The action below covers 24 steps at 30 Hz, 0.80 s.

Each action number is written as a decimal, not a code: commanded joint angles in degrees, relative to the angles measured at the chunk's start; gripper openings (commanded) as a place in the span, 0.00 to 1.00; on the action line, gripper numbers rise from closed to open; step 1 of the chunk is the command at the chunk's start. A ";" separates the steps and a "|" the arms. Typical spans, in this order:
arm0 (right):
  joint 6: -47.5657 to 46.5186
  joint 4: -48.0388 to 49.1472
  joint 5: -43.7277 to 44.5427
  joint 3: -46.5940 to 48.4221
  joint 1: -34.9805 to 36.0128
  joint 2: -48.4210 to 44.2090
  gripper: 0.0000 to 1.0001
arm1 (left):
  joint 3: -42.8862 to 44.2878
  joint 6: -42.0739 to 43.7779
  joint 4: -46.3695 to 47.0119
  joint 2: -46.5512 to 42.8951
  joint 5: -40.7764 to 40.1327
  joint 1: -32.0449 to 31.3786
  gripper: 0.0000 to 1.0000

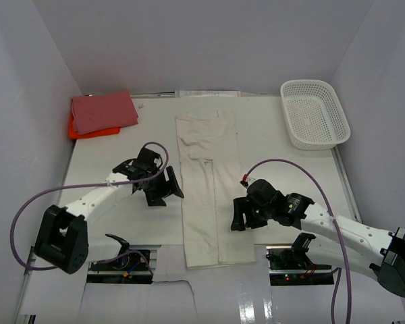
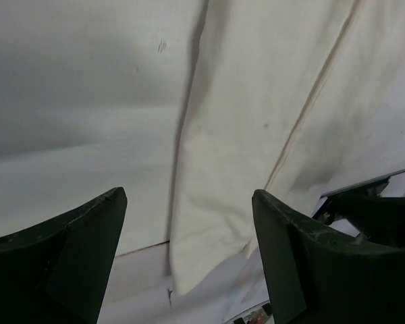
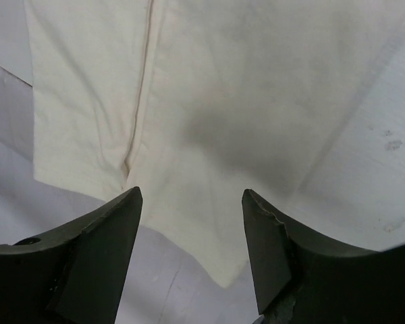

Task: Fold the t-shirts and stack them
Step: Rotate the tshirt 90 degrees, then grab the bottom of the folded rectangular tshirt with both arms

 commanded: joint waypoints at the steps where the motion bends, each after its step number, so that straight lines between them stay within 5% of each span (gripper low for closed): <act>1: 3.09 -5.23 -1.17 -1.03 -0.30 -3.30 0.68 | -4.79 -7.84 -2.03 -11.24 -0.28 -6.23 0.85; 6: 4.58 -10.25 -4.77 -2.34 -0.38 -5.06 0.67 | -4.45 -15.83 -9.85 -14.86 -1.94 -16.25 0.85; 13: 4.85 -17.63 -6.80 -3.58 -0.38 -9.01 0.65 | -3.38 -19.35 -16.89 -9.07 -1.42 -29.87 0.86; 24: 3.53 -18.61 -11.37 -7.45 0.50 -7.70 0.56 | -12.96 -25.32 -11.45 -11.60 2.80 -34.89 0.87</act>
